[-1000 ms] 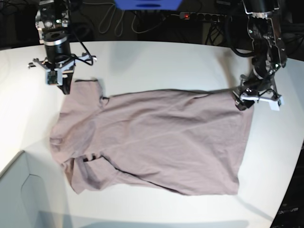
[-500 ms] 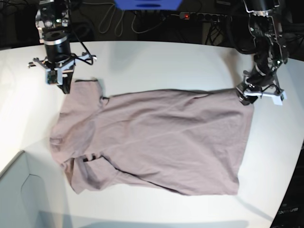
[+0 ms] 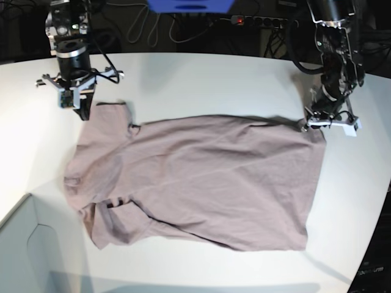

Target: Layout the t-shirt on the table in an organized manner, then fold the t-shirt properly

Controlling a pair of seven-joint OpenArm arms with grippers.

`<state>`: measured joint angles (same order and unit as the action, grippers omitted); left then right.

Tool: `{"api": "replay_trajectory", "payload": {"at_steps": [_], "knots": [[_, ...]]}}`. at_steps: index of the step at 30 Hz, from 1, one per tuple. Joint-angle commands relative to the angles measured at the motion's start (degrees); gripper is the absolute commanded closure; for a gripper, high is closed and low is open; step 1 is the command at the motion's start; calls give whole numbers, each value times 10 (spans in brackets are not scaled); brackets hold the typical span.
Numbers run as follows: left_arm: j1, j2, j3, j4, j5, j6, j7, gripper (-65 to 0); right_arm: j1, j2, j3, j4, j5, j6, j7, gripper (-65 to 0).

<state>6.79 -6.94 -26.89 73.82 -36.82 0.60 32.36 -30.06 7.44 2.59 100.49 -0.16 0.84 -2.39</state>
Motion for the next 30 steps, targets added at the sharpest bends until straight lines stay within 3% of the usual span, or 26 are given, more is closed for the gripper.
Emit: {"api": "replay_trajectory", "payload": {"at_steps": [1,8,15,27,30], "knots": [[-3,-6,-1,13,-4,-3,-6,0,0,3,3,9,-1,-1,15,0],[10,-5,26,116,-9,1,-6,0,4,3,4,8,-1,-1,15,0],[-15,23,26,173,-4,1,-6,0,26,3,-2,-22,-1,-1,15,0],[-204,28,59,-71,-3,1,-14,0,51,3,-32,-68,-1,-1,15,0],[-236,29,59,-136,-3,1,-46,0,51,3,-33,-68,-1,-1,15,0]]}}
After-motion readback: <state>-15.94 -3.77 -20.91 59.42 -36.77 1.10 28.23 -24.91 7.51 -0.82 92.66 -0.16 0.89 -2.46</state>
